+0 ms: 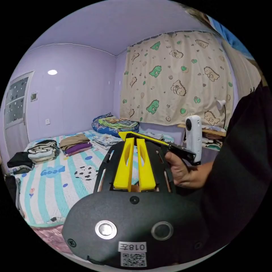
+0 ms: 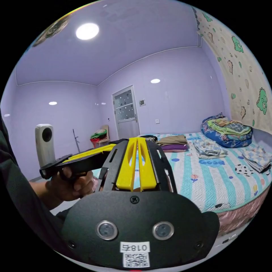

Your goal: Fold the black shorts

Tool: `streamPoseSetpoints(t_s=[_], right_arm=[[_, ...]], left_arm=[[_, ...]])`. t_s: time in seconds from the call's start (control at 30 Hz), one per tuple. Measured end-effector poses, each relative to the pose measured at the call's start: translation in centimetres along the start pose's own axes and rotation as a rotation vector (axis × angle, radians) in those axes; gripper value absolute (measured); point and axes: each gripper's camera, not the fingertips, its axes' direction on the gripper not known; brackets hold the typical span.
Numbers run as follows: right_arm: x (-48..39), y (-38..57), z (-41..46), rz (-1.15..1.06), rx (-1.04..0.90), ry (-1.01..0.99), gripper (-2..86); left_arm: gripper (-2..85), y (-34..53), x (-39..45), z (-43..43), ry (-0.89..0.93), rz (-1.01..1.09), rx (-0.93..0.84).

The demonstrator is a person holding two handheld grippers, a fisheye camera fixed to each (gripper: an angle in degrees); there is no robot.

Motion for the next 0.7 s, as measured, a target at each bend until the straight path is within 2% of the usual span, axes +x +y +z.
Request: streamPoseSetpoints(t_s=[0.1,0.2,0.33,0.43,0.5,0.53,0.6,0.7], right_arm=[[-1.9,1.1,0.5,-0.047,-0.006,-0.024,-0.7],[-3.2,2.2,1.7,-0.079,-0.035,-0.035,-0.9],[-2.4,3.7,4.4,0.045,-0.082,-0.153,-1.0],[-1.5,5.0,6.7,0.101,-0.127,-0.157,-1.0],[-1.5,5.7,8.2,0.098,-0.158,-0.119,-1.0],[-1.6,6.2,9.3,0.089,-0.181,-0.094,-1.0],[-1.8,6.9,10.9,0.08,-0.215,-0.069,-1.0],[-2.2,8.0,14.0,0.068,-0.29,-0.038,-1.0]], left_arm=[[-0.9,3.6,0.2,-0.6,0.044,-0.074,0.063],[-0.9,6.5,1.0,-0.7,-0.02,-0.075,0.087],[-0.7,9.8,-0.4,-1.3,-0.096,-0.153,0.134],[0.7,13.8,-3.8,-3.2,-0.283,-0.285,0.172],[4.5,17.6,-7.8,-5.6,-0.507,-0.416,0.158],[5.3,18.5,-8.8,-6.4,-0.56,-0.438,0.159],[7.7,21.9,-13.2,-9.6,-0.806,-0.526,0.139],[10.3,25.3,-19.8,-13.7,-1.051,-0.638,0.109]])
